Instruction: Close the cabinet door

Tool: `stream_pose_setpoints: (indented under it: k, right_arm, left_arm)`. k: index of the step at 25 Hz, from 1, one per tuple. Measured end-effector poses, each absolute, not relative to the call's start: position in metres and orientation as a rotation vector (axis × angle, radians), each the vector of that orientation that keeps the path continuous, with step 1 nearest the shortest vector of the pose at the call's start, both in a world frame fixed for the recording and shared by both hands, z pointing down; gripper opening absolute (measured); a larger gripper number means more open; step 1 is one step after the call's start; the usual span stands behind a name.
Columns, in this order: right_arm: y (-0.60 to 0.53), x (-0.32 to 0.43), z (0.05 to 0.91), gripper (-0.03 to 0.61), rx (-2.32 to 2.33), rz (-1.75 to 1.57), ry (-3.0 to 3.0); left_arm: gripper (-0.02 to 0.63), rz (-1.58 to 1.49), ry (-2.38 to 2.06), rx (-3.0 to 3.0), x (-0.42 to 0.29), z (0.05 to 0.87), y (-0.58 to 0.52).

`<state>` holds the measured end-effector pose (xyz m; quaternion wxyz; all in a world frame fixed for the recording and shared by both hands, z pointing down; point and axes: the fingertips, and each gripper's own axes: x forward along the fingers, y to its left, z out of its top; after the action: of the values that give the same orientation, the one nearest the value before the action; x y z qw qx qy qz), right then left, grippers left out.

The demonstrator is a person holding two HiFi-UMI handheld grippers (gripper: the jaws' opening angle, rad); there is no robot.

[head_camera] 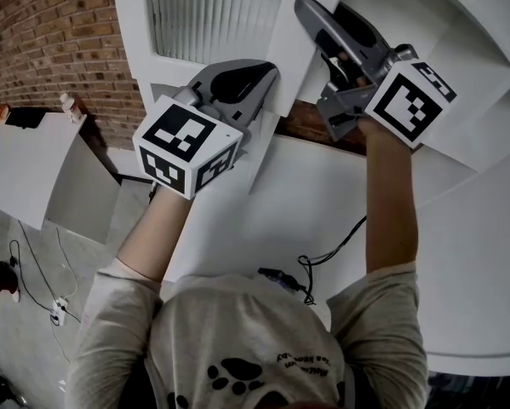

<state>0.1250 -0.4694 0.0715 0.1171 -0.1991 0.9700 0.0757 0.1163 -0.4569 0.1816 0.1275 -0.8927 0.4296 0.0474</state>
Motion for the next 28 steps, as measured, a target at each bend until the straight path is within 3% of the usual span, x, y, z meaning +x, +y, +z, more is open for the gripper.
stream_pose_setpoints:
  k: [28]
  right_arm:
    - [-0.499, 0.156, 0.087, 0.124, -0.864, 0.134, 2.785]
  left_arm:
    - [0.009, 0.135, 1.287, -2.611, 0.100, 0.187, -0.491]
